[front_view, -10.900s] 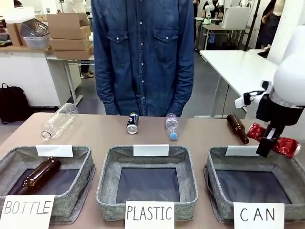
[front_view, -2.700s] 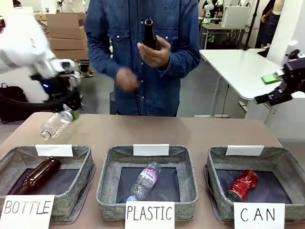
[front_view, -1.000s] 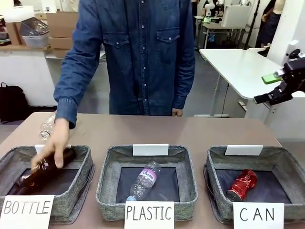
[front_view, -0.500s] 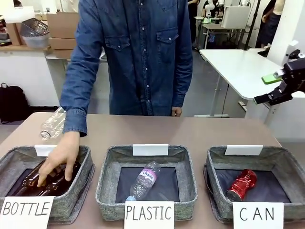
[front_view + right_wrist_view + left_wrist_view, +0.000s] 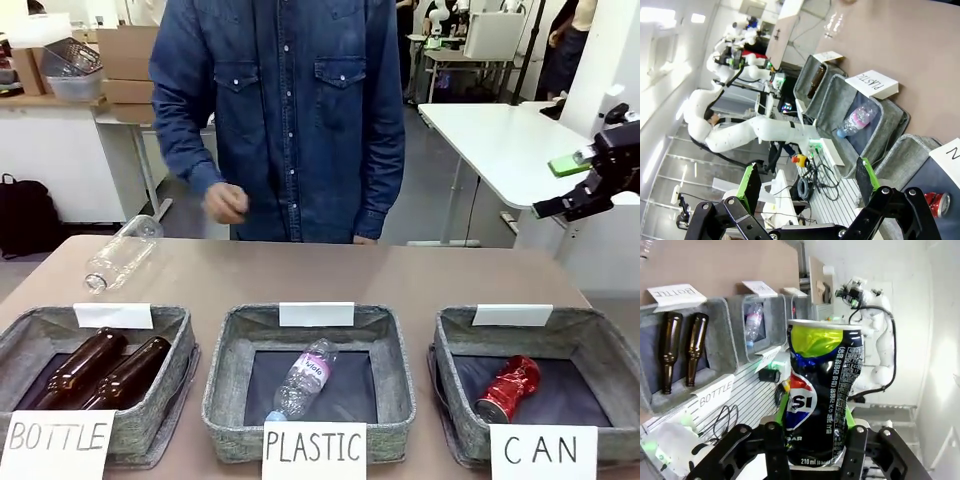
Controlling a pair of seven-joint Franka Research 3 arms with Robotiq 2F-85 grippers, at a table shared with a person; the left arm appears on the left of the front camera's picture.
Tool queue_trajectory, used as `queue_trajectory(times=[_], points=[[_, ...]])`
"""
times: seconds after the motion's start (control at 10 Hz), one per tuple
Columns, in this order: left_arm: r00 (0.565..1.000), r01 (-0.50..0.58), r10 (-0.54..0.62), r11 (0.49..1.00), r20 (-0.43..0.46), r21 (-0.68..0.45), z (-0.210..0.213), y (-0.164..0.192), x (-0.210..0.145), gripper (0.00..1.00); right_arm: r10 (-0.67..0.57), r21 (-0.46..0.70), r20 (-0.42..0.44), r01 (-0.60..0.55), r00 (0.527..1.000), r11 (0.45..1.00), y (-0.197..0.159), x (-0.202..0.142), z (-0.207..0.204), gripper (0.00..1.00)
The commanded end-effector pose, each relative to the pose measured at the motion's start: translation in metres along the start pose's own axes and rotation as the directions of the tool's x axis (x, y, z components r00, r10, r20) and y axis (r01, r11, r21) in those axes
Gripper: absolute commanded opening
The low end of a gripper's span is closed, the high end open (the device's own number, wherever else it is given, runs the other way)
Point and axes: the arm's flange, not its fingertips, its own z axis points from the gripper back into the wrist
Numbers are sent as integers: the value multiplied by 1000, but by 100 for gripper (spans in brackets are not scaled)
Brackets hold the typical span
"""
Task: Sort the can waste into the basket.
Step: Pick up the can waste from the table and place it in the right Fabric basket.
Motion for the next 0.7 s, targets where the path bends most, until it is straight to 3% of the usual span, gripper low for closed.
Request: queue_trajectory(times=[0.0, 0.1, 0.3, 0.5, 0.6], points=[[989, 116, -109, 991, -102, 71, -83, -24, -14, 44, 0, 0, 0, 0, 1000, 1000, 0, 0, 0, 100], [969, 190, -170, 976, -177, 102, -133, -37, -16, 44, 92, -87, 13, -91, 996, 992, 28, -10, 39, 100], [894, 375, -315, 915, -318, 147, -244, -64, -25, 44, 86, -209, 63, -71, 994, 975, 49, -38, 109, 100], [812, 548, -482, 823, -330, 147, -325, -90, -31, 44, 35, -256, 141, 2, 989, 967, 42, -74, 161, 100], [751, 645, -587, 749, -302, 148, -367, -105, -28, 44, -1, -282, 142, 41, 990, 958, 34, -99, 177, 100]])
